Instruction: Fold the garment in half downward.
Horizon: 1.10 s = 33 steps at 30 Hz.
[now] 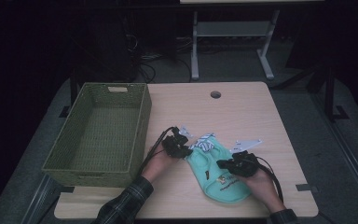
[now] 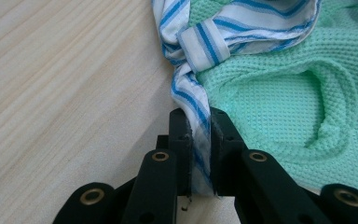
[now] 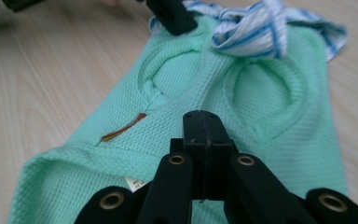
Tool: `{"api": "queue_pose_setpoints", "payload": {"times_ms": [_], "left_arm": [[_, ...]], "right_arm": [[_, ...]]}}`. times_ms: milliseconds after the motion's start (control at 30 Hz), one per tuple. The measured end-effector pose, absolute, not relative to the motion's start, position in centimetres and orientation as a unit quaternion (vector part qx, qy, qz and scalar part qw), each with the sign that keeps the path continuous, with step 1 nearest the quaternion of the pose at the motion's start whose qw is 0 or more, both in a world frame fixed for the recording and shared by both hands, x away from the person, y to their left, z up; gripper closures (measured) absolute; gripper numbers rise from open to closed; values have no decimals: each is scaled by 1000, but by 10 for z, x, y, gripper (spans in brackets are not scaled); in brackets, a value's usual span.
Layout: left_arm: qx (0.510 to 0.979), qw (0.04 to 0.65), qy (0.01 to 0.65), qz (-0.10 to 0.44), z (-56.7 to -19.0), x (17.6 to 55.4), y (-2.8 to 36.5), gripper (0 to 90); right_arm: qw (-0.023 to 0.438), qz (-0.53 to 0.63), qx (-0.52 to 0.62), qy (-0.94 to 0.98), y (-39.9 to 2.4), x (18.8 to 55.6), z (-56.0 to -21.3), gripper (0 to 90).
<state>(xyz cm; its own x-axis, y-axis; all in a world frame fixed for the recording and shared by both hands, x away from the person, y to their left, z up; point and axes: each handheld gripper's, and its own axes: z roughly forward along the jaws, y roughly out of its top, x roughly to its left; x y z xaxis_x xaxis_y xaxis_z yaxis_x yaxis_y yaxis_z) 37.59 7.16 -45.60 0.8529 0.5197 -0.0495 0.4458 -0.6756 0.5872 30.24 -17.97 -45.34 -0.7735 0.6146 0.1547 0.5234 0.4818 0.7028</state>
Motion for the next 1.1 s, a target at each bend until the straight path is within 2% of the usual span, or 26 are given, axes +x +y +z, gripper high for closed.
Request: {"api": "queue_pose_setpoints", "payload": {"times_ms": [267, 633, 1100], "left_arm": [[907, 315, 274, 52, -456, 378, 74, 822], [876, 386, 287, 30, -430, 379, 85, 827], [851, 460, 251, 6, -392, 368, 82, 833]], "right_arm": [[59, 358, 329, 872, -169, 306, -467, 900], [55, 355, 331, 872, -169, 309, -466, 900], [59, 345, 343, 872, -159, 327, -465, 900]]}}
